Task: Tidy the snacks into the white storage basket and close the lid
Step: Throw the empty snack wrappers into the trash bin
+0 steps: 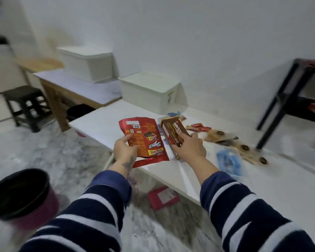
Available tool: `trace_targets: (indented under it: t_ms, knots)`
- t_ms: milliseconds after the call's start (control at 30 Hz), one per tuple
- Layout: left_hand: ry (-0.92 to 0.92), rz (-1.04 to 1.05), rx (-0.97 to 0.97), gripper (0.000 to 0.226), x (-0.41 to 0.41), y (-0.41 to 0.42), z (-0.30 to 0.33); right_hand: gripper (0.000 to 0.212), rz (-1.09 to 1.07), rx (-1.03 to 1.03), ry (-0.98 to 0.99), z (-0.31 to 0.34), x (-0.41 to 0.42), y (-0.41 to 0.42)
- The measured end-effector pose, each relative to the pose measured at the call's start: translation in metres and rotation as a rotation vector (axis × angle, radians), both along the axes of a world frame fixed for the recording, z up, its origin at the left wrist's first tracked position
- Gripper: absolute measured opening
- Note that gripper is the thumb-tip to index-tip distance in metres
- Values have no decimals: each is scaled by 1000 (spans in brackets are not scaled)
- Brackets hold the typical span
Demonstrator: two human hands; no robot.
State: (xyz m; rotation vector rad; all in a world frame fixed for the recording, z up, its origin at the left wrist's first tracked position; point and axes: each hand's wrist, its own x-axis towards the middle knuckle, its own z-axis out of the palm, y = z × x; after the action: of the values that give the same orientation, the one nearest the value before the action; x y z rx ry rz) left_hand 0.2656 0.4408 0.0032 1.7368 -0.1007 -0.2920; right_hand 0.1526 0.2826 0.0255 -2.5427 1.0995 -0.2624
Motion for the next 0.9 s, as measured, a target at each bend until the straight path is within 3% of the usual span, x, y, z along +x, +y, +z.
trace_targets:
  t_ms: [300, 567, 900]
  knots:
    - [28, 374, 105, 53, 129, 106, -13, 58, 389, 21, 8, -10, 197, 65]
    - [129, 747, 138, 54, 177, 231, -41, 55, 755, 18, 90, -41, 318, 173]
    - [258, 938, 83, 55, 285, 357, -115, 57, 995, 71, 224, -112, 455, 326]
